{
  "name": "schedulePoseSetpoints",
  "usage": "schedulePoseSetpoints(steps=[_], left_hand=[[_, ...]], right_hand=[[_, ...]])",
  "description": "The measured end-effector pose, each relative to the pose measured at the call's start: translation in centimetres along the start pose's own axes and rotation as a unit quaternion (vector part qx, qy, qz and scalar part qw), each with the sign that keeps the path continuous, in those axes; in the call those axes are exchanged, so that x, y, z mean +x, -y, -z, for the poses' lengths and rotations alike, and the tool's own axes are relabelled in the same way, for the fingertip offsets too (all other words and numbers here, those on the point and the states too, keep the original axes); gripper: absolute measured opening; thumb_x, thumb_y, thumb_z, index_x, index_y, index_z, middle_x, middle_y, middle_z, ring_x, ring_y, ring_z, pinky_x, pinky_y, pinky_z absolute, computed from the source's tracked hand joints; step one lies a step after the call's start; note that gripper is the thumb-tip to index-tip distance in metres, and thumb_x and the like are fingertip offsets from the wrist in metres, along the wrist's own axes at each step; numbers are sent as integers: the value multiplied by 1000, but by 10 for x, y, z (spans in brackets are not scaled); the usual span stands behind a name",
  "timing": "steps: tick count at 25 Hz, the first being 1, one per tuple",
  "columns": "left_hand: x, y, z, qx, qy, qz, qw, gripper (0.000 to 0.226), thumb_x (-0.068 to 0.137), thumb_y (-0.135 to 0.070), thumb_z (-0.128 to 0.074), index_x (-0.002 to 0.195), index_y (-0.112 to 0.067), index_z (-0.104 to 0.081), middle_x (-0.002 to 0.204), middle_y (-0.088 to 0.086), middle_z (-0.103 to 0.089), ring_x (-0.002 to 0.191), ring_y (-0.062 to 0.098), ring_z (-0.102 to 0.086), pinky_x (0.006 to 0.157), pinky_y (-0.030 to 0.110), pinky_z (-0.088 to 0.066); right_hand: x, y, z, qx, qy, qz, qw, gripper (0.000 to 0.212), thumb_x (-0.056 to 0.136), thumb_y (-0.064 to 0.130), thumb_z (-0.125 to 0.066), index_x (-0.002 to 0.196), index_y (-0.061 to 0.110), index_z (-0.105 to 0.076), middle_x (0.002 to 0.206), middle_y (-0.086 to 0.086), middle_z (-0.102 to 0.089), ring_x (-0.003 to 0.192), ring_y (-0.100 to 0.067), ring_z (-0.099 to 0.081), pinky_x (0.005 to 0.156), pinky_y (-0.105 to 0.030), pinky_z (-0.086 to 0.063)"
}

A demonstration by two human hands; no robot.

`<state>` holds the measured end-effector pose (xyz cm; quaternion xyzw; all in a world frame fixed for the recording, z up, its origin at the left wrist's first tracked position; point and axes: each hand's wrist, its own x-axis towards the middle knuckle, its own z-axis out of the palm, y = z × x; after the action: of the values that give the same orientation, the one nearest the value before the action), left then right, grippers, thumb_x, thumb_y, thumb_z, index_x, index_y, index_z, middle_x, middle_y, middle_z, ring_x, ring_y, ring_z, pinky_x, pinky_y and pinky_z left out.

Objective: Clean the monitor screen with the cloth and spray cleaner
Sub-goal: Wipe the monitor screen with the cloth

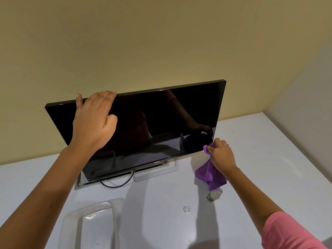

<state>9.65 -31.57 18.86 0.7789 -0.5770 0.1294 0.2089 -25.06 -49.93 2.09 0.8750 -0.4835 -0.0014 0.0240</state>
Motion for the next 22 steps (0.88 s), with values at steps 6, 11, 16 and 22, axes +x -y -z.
schedulePoseSetpoints(steps=[6,11,16,22], left_hand=[[-1,-1,0,-5,-3,-1,1000,63,77,-19,-30,137,-6,-45,138,13,-52,132,32,-40,114,60,-6],[-2,0,0,0,-3,-2,1000,62,77,-17,-32,137,-7,-45,139,12,-51,132,32,-40,113,60,-7],[-3,0,3,4,6,-1,1000,61,79,-18,-32,138,-9,-45,139,11,-51,132,30,-40,114,59,-10],[-3,1,11,0,29,-4,1000,62,81,-21,-30,141,-11,-41,144,8,-47,135,27,-38,114,56,-13]], right_hand=[[-2,29,5,36,-2,13,999,27,88,15,-68,115,10,-68,108,-11,-55,101,-29,-52,84,-32,-49],[-6,53,5,62,13,37,997,25,88,14,-66,113,9,-66,112,-12,-54,105,-29,-51,87,-33,-48],[-6,83,6,128,14,55,990,18,86,11,-69,103,5,-64,104,-12,-55,95,-29,-55,81,-35,-50],[-10,122,2,101,23,87,991,19,89,17,-65,107,10,-64,113,-8,-52,101,-26,-50,86,-32,-47]])
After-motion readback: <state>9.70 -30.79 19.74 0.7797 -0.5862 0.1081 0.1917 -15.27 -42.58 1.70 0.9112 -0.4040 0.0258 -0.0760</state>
